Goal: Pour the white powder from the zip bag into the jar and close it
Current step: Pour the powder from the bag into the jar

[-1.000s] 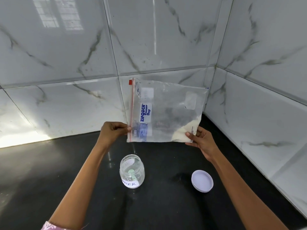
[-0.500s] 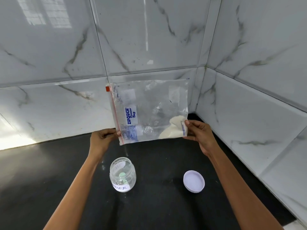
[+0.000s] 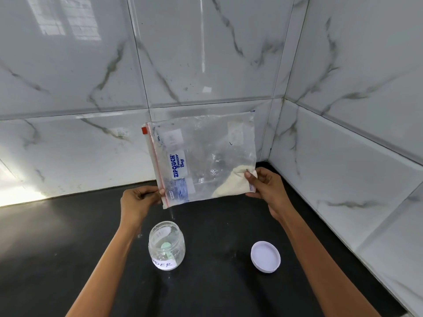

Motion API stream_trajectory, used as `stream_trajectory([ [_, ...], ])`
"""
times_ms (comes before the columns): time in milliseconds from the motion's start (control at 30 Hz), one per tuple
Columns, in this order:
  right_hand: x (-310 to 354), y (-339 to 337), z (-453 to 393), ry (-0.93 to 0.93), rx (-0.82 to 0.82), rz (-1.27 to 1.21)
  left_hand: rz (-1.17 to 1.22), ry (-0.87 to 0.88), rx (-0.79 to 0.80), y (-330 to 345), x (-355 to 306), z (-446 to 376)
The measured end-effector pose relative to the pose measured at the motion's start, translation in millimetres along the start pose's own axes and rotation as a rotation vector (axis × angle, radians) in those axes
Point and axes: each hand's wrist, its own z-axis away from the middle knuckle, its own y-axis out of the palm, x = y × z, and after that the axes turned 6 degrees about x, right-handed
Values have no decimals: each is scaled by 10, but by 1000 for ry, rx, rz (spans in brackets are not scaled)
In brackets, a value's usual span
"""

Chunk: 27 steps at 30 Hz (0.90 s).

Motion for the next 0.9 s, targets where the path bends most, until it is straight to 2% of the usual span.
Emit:
stream_trajectory([
  [267, 82, 29, 2, 141, 77, -72, -47, 25, -26, 48, -10, 0],
  [433, 93, 28, 10, 98, 22, -111, -53, 30, -54, 54, -40, 31],
  [567, 104, 11, -15, 89, 41, -73, -64, 48, -90, 78, -44, 51],
  [767, 124, -111, -7, 111, 276, -53, 0, 30, -100, 78, -13, 14],
  [833, 113, -146, 24, 76, 260, -38, 30, 19, -103, 63, 13, 3],
  [900, 121, -123, 50, 48, 171, -32, 64, 11, -100, 57, 33, -2],
])
